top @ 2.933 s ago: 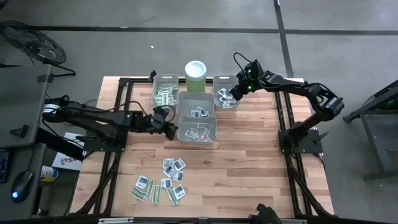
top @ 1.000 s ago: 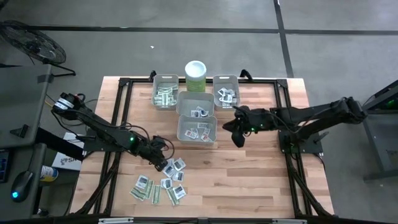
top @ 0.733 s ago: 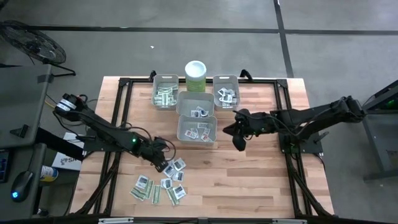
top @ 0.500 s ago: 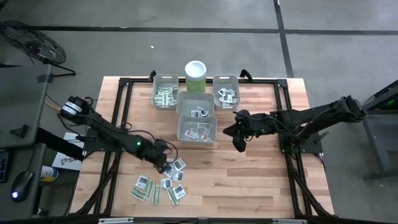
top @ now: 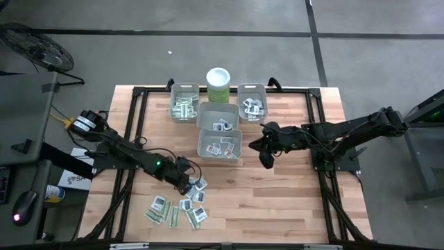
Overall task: Pick & Place First Aid Supplies
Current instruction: Put the towelette pack into the right bin
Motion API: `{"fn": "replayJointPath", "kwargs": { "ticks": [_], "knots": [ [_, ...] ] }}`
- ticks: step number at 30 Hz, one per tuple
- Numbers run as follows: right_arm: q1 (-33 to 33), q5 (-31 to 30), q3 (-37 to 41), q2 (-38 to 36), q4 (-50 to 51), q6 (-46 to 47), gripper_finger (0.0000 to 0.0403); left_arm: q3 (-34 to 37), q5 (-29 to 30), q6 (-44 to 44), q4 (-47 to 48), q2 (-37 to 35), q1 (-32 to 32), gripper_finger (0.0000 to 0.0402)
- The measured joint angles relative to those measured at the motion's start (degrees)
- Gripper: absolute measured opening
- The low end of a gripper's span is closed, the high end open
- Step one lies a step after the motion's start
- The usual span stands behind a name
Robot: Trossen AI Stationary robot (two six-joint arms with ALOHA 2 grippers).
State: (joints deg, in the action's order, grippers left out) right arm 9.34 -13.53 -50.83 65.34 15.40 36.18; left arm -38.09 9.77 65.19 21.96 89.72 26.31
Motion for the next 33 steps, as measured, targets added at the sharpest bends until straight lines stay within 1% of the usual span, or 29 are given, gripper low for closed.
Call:
{"fn": "replayJointPath", "kwargs": {
  "ticks": [5, 6, 9, 13, 15, 18, 21, 23, 25, 27, 30, 33],
  "knots": [
    [0.0, 0.1, 0.0, 0.0, 0.0, 0.1, 0.003, 0.1, 2.9, 2.0, -0.4, 0.7, 1.3, 0.0019],
    [0.0, 0.1, 0.0, 0.0, 0.1, 0.0, 0.003, 0.1, 3.6, 2.4, -0.4, 0.8, 1.6, 0.001],
    [0.0, 0.1, 0.0, 0.0, 0.2, 0.0, 0.0028, 0.2, 5.4, 2.7, -0.1, 0.9, 2.7, 0.0006],
    [0.0, 0.0, 0.0, 0.0, 0.2, 0.0, 0.0024, 0.2, 5.4, 2.0, 1.2, -0.7, 2.7, 0.0002],
    [0.0, 0.0, 0.0, 0.0, 0.2, 0.0, 0.0023, -0.3, 6.1, -0.2, 2.9, -2.8, 2.7, 0.0001],
    [0.0, 0.0, 0.0, 0.0, 0.2, -0.1, 0.0024, -0.9, 10.4, -4.6, 8.0, -6.6, 2.8, 0.0001],
    [0.0, -1.3, 0.0, 0.0, 0.2, -0.2, 0.0025, -3.0, 12.1, -7.8, 9.3, -11.1, 2.6, 0.0001],
    [0.0, -2.5, 0.0, 0.0, 0.3, -0.2, 0.0023, -3.1, 10.4, -10.5, 10.7, -13.7, 2.5, 0.0001],
    [0.0, -3.3, 0.0, 0.0, 0.3, -0.2, 0.0022, -3.3, 8.1, -11.0, 9.8, -16.8, 2.6, 0.0],
    [0.0, -4.0, 0.0, 0.3, 0.1, -0.2, 0.0021, -3.6, 4.7, -11.0, 8.5, -20.3, 1.8, 0.0],
    [0.0, -4.0, 0.0, 1.5, -0.2, -0.7, 0.0021, -3.5, -1.4, -10.9, 7.7, -24.6, -0.6, 0.0],
    [0.0, -3.6, 0.0, 3.4, -0.7, -2.4, 0.0021, -3.5, -6.4, -11.1, 4.6, -28.4, -4.2, 0.0]
  ]
}}
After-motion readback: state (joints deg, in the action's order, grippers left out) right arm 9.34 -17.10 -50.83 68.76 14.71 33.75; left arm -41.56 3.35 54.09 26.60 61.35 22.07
